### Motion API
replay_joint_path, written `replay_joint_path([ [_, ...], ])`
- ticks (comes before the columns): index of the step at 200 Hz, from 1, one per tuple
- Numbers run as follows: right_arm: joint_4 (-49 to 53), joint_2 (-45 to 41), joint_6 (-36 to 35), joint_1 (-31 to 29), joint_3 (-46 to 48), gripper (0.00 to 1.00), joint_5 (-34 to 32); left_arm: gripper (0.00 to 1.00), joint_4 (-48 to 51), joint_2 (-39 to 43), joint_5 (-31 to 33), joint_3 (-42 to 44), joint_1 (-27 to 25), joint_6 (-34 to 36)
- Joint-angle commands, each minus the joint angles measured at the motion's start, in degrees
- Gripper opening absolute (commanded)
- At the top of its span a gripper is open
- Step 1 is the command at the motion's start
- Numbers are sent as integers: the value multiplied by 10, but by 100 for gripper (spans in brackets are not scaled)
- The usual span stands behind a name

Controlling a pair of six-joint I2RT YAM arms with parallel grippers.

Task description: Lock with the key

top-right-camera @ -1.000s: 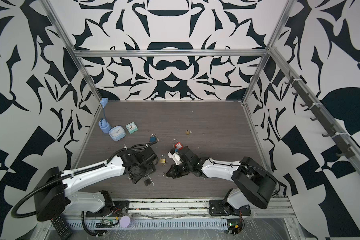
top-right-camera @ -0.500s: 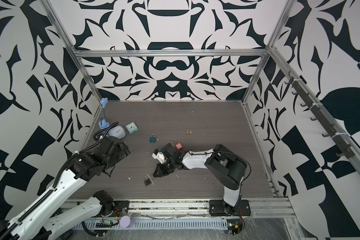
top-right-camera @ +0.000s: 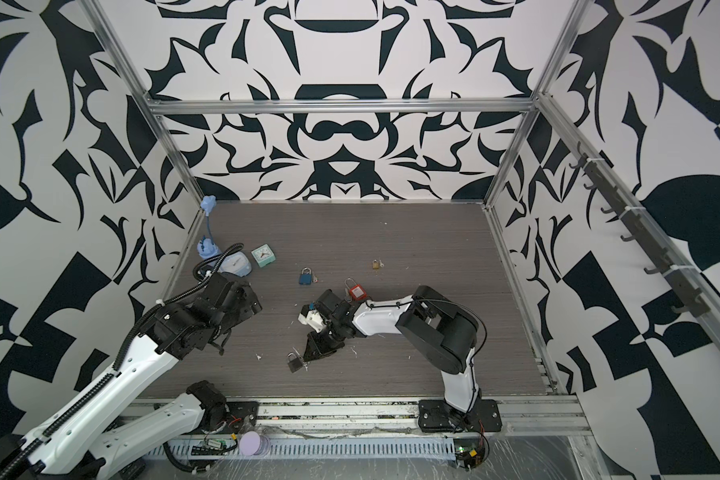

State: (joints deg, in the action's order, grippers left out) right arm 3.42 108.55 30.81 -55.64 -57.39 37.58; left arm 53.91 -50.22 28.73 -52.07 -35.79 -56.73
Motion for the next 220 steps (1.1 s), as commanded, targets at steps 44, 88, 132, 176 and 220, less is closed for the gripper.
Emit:
replay_joint_path([
  [44, 48, -99, -26, 7, -30, 36, -80, 89, -10, 4, 21, 0, 17, 27],
  [88, 92, -295, -98, 104, -22, 52, -249, 99, -154, 30, 73, 33, 83, 159],
  [132, 24, -479, -178, 281, 95, 85, -456, 99, -274, -3, 24, 87, 275, 198],
  [176, -248, -550, -306, 379, 315, 99, -727, 99, -495, -16, 39, 250, 329, 298],
  [220, -392, -429, -275, 431, 404, 99, -795, 99, -645, -97, 11, 310, 329, 346],
])
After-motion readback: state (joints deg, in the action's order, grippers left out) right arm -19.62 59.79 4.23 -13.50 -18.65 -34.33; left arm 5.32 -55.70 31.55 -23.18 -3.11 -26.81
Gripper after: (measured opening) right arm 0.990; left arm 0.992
